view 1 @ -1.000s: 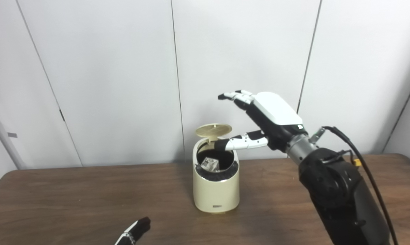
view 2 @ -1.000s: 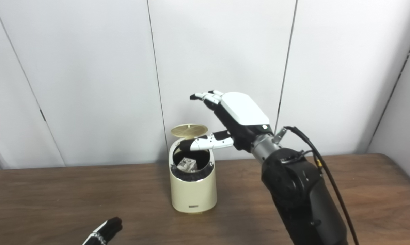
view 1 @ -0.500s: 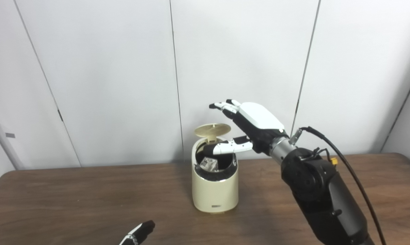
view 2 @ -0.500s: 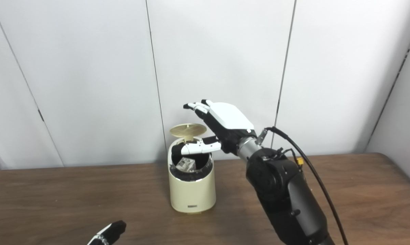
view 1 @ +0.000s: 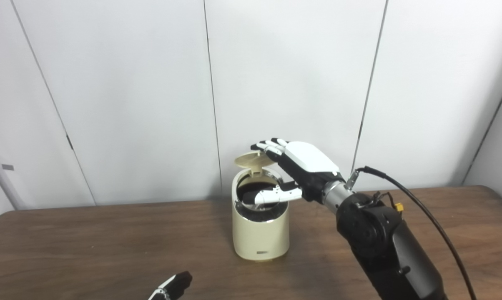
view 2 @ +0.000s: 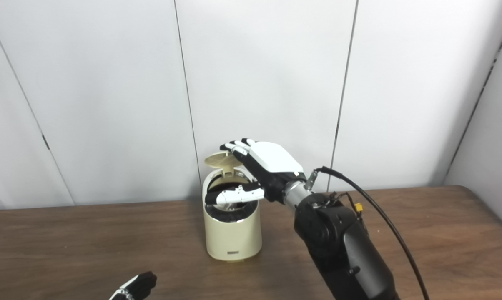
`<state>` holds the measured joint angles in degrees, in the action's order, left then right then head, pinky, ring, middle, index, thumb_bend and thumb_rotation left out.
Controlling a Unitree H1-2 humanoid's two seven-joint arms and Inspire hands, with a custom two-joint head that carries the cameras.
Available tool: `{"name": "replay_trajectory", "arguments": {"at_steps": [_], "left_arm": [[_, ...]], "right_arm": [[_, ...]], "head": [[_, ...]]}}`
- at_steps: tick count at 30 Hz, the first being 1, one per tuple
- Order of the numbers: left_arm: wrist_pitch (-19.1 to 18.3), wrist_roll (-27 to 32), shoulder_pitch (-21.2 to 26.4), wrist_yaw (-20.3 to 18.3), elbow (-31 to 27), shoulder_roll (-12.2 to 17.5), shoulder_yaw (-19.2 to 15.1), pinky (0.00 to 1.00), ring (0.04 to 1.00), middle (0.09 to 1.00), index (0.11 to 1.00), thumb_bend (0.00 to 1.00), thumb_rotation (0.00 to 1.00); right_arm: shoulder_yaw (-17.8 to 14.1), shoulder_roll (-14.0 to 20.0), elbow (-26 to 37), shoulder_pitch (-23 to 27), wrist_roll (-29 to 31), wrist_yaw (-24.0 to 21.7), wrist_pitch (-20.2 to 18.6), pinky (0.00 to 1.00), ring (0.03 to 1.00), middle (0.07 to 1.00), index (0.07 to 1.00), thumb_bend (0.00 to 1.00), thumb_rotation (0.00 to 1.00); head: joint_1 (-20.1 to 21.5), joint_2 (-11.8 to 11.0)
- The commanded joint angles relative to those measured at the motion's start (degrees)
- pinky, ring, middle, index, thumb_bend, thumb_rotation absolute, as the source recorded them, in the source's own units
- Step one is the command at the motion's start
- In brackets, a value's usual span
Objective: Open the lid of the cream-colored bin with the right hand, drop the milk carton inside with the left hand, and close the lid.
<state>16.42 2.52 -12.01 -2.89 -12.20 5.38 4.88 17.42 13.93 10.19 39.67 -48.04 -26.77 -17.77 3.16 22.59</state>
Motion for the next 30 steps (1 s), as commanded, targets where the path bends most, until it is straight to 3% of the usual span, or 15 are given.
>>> {"name": "replay_trajectory", "arguments": {"at_steps": [1,21,30], "left_arm": [[1.0,-0.2,-0.7,-0.1,-1.2,-1.3,0.3,0.89,0.869,0.847,0.852,0.52,1.00],[-1.2,-0.1,-1.0,0.2,-3.0,-1.3,-0.1,0.90,0.862,0.842,0.842,0.52,0.98],[-3.8,0.0,-3.3,0.2,-6.6,-1.2,0.0,0.89,0.859,0.838,0.842,0.54,0.96]], "right_arm": [[-0.1,0.4,2.3,1.2,0.8,0.1,0.9,1.00,1.000,0.943,0.919,0.87,0.90],[1.1,1.3,8.6,-6.0,0.5,-1.7,1.4,1.00,0.985,0.918,0.892,0.85,0.90],[1.1,2.1,9.9,-9.5,-0.1,-3.7,0.2,1.00,0.992,0.923,0.903,0.85,0.89]], "head": [[0.1,0.0],[-0.1,1.1],[-0.6,3.0]]}}
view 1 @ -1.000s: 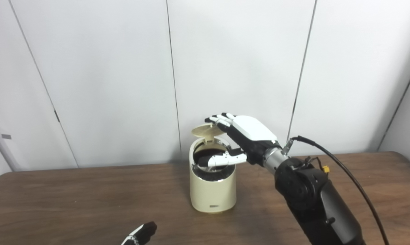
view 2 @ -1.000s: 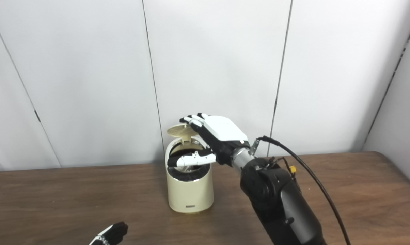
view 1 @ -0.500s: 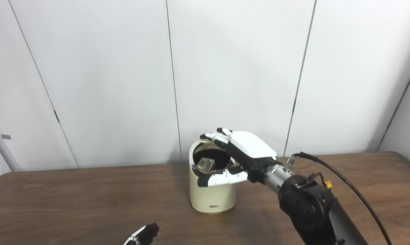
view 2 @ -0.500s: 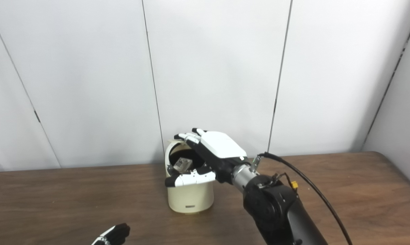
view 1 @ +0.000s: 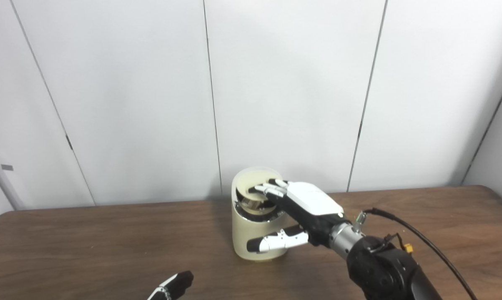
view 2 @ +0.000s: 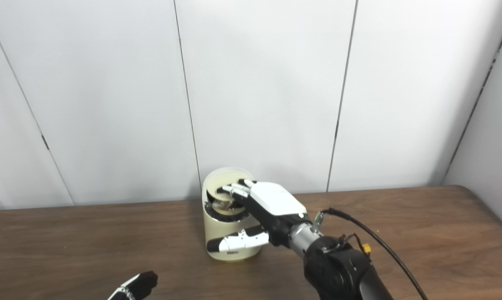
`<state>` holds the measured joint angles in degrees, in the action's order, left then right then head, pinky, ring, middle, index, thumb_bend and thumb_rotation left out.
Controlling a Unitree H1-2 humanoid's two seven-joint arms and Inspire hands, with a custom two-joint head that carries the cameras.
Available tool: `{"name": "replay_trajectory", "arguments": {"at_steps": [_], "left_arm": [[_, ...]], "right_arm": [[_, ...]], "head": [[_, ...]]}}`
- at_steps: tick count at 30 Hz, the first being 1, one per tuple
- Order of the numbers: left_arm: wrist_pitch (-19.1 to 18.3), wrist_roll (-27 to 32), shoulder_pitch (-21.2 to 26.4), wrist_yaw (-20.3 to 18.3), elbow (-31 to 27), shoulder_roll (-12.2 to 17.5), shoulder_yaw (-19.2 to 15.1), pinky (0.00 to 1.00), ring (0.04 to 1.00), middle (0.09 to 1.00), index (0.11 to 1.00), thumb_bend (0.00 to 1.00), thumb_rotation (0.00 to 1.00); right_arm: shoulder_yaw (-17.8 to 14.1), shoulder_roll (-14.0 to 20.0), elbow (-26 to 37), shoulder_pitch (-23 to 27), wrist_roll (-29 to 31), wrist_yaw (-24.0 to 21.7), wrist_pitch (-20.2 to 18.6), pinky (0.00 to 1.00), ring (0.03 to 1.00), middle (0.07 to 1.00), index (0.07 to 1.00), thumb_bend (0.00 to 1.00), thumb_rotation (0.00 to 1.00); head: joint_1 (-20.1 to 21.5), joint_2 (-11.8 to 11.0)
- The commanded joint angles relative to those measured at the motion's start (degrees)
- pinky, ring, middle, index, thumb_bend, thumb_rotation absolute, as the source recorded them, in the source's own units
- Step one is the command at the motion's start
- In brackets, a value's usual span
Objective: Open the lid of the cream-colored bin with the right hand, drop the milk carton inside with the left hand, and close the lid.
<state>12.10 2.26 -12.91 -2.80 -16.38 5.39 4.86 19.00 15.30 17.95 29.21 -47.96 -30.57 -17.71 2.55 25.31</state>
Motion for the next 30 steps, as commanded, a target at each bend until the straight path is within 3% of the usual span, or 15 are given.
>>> {"name": "replay_trajectory", "arguments": {"at_steps": [1,10,16,19,24,30], "left_arm": [[0.2,0.3,-2.8,0.2,-2.9,-1.2,0.0,0.89,0.862,0.840,0.843,0.54,0.96],[-3.0,0.1,-5.4,0.1,-7.6,-1.1,0.4,0.90,0.862,0.840,0.841,0.57,0.94],[-3.4,-0.3,-5.5,0.2,-8.0,-1.2,0.9,0.87,0.852,0.834,0.838,0.58,0.94],[-3.9,-0.4,-5.4,0.3,-8.4,-1.3,1.3,0.85,0.844,0.830,0.836,0.57,0.94],[-4.0,-0.5,-5.4,0.4,-8.5,-1.2,1.4,0.84,0.843,0.829,0.836,0.57,0.95],[-5.6,-0.9,-5.9,0.5,-10.6,-1.5,2.7,0.82,0.833,0.817,0.827,0.55,0.95]], "right_arm": [[-0.7,0.7,2.0,0.6,-0.1,0.2,0.2,1.00,0.988,0.921,0.901,0.85,0.88],[-0.3,1.1,-0.7,-1.5,-0.5,2.3,1.8,0.95,0.970,0.913,0.885,0.83,0.85],[2.0,2.2,-4.1,-2.2,-8.1,9.6,7.1,0.90,0.938,0.890,0.849,0.80,0.78],[3.7,3.0,-5.6,-2.3,-12.9,12.2,8.9,0.93,0.967,0.917,0.855,0.78,0.75],[3.6,2.8,-6.0,-2.4,-14.1,13.0,9.8,0.94,0.975,0.926,0.855,0.77,0.74],[5.2,3.5,-7.1,-2.7,-20.3,15.9,12.4,1.00,1.000,0.963,0.878,0.72,0.76]], "head": [[-0.1,0.6],[-0.8,2.7],[-1.0,2.9],[-1.1,3.0],[-1.1,3.0],[-1.7,3.6]]}}
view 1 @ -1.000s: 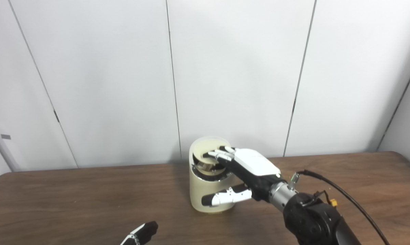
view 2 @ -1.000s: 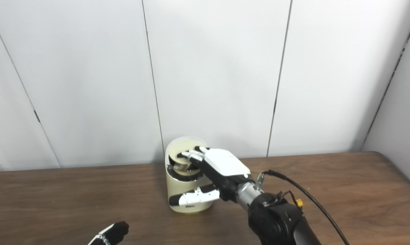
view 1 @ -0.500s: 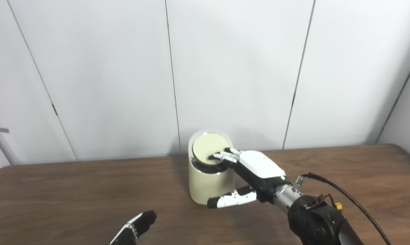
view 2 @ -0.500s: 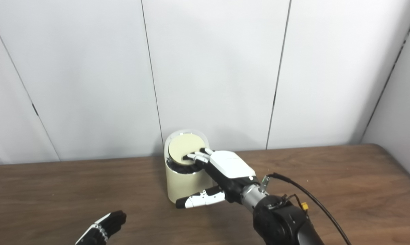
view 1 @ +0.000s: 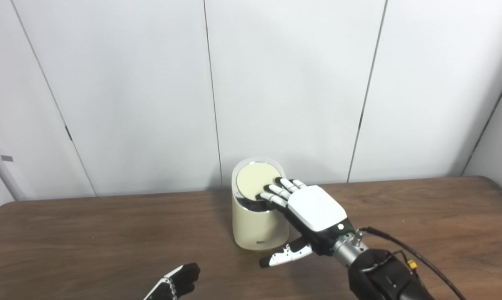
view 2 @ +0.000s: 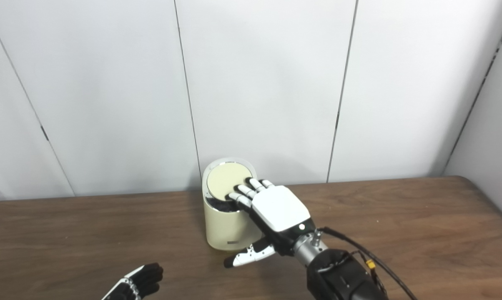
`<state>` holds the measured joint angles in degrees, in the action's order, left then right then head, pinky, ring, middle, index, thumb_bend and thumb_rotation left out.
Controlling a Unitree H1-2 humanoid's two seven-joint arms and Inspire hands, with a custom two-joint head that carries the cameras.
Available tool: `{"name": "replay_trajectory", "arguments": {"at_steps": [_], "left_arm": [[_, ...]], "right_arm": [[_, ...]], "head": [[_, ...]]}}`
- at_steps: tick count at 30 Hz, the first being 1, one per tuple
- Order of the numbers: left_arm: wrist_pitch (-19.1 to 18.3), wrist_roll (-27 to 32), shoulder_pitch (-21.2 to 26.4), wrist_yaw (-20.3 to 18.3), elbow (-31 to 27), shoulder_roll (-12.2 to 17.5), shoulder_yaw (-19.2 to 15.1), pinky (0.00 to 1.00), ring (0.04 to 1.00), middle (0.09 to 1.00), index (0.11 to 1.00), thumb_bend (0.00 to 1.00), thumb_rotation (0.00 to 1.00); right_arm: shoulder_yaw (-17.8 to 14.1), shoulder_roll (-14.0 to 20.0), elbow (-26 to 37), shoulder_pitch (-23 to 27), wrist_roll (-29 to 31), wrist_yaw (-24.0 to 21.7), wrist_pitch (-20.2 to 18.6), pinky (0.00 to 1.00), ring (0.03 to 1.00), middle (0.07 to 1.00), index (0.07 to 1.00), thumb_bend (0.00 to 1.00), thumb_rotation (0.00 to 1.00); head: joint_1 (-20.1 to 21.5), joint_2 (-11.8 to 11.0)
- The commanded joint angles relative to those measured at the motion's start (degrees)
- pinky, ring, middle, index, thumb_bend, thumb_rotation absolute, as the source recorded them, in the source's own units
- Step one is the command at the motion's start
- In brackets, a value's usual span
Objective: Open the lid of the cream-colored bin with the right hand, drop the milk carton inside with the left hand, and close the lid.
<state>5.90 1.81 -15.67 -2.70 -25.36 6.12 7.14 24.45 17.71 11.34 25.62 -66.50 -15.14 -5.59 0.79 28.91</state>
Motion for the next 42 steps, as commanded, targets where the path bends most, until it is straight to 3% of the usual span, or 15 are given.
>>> {"name": "replay_trajectory", "arguments": {"at_steps": [1,8,18,23,28,34,38,41,42], "left_arm": [[0.5,-0.6,-3.1,0.4,-1.8,-2.3,0.6,0.82,0.831,0.816,0.826,0.55,0.96],[-0.1,-1.2,-2.9,0.8,-2.4,-2.4,1.4,0.81,0.821,0.813,0.821,0.51,0.97],[-0.6,-1.2,-2.4,1.1,-2.3,-2.2,1.5,0.80,0.814,0.803,0.815,0.52,0.96],[-0.7,-1.2,-2.0,0.9,-1.9,-2.2,1.7,0.78,0.809,0.804,0.809,0.51,0.97],[-0.6,-0.8,-1.6,0.7,-1.6,-2.0,1.8,0.77,0.808,0.809,0.815,0.48,0.97],[-0.2,-1.5,-1.1,0.8,-0.7,-1.9,1.7,0.77,0.803,0.797,0.805,0.46,0.95],[0.3,-0.9,-0.7,0.5,0.4,-1.5,1.6,0.76,0.805,0.801,0.807,0.45,0.95],[0.3,-0.7,-0.4,0.5,0.7,-1.5,1.5,0.77,0.804,0.801,0.806,0.41,0.96],[0.2,-0.4,-0.3,0.6,0.8,-1.8,1.4,0.77,0.804,0.801,0.806,0.40,0.96]], "right_arm": [[-0.2,1.1,-0.5,0.9,-2.4,0.6,0.6,1.00,1.000,0.961,0.872,0.72,0.75],[0.9,0.8,-1.5,1.2,-8.1,1.8,2.3,1.00,1.000,0.990,0.832,0.73,0.78],[0.1,-0.4,-2.1,0.7,-6.8,3.3,2.8,1.00,1.000,0.984,0.812,0.75,0.76],[-2.1,-1.8,0.9,-0.9,-1.9,1.4,2.0,1.00,1.000,0.991,0.866,0.73,0.82],[-4.9,-4.4,5.8,-4.1,1.2,0.7,0.1,1.00,1.000,1.000,0.982,0.74,0.83],[-7.4,-7.0,9.4,-6.8,1.6,2.0,-0.6,1.00,1.000,1.000,1.000,0.75,0.80],[-10.5,-9.0,10.3,-8.2,4.7,9.4,1.0,1.00,1.000,1.000,1.000,0.74,0.81],[-13.6,-10.4,11.0,-10.4,10.9,16.4,4.4,1.00,1.000,1.000,1.000,0.66,0.74],[-15.2,-11.2,11.5,-12.5,15.7,19.9,7.1,0.99,1.000,1.000,1.000,0.64,0.74]], "head": [[0.0,0.1],[-0.4,0.2],[-0.2,0.0],[-0.3,-0.2],[0.1,-0.3],[0.4,-0.7],[0.4,-0.9],[-0.2,-1.0],[-0.4,-1.1]]}}
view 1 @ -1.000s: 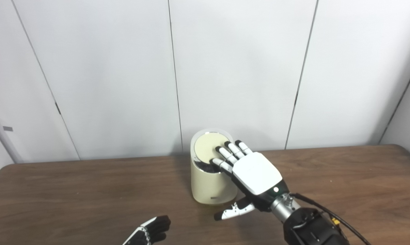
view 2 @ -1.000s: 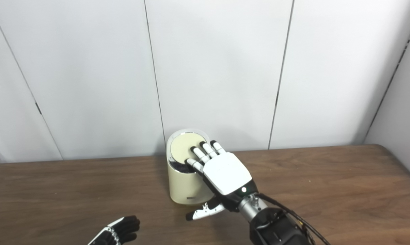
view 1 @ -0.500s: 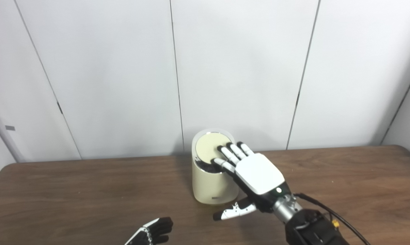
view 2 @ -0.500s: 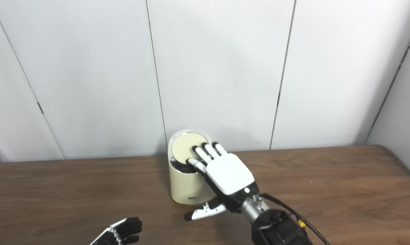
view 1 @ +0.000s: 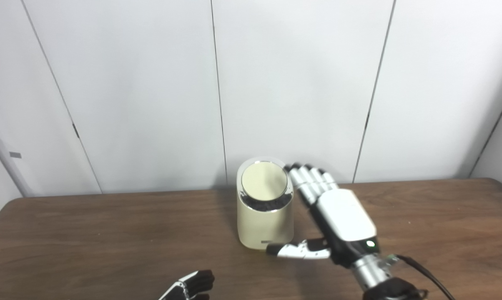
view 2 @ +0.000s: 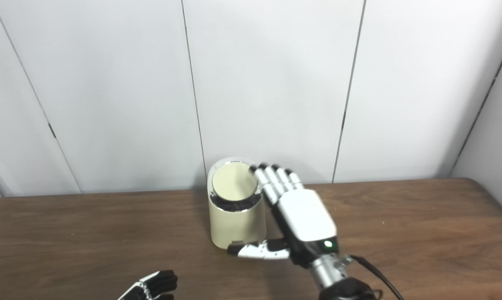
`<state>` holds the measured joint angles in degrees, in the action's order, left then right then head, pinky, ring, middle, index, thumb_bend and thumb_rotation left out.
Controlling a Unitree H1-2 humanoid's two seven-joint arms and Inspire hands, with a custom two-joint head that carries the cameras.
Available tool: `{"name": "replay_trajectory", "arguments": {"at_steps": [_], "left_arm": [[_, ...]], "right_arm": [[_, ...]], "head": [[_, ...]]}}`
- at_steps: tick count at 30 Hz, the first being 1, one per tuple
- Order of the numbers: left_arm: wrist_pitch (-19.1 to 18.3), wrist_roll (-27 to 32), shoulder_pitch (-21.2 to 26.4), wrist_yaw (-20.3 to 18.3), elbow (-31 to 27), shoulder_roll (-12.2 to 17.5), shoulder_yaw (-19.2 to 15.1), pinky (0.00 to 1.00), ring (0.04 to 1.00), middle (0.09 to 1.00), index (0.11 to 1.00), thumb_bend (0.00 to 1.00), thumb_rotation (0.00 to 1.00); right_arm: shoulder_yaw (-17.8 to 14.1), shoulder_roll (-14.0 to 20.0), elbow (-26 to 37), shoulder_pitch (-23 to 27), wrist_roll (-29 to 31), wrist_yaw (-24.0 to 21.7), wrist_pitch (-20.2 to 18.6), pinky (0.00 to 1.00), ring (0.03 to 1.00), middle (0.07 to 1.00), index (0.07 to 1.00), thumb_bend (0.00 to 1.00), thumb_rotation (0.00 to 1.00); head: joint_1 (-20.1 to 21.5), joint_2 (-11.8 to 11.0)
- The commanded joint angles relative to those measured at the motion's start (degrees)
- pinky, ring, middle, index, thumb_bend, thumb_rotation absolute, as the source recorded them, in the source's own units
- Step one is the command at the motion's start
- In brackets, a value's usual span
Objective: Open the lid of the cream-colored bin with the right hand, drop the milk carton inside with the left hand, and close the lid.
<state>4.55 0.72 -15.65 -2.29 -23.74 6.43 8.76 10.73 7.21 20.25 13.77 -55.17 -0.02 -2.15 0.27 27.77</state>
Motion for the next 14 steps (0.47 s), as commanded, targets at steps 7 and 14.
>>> {"name": "replay_trajectory", "arguments": {"at_steps": [7,14], "left_arm": [[2.3,0.2,0.4,1.1,0.9,-2.2,-1.3,0.77,0.814,0.832,0.826,0.33,0.87],[4.1,-0.5,0.8,4.9,2.2,-4.3,-3.0,0.72,0.772,0.791,0.799,0.16,0.53]], "right_arm": [[-7.6,-4.6,4.5,-13.7,25.6,14.3,14.0,0.62,0.737,0.759,0.752,0.26,0.63],[-10.0,-5.3,-0.5,-23.3,35.0,15.9,21.8,0.58,0.676,0.712,0.717,0.25,0.43]], "head": [[-0.7,-0.2],[-1.0,-0.1]]}}
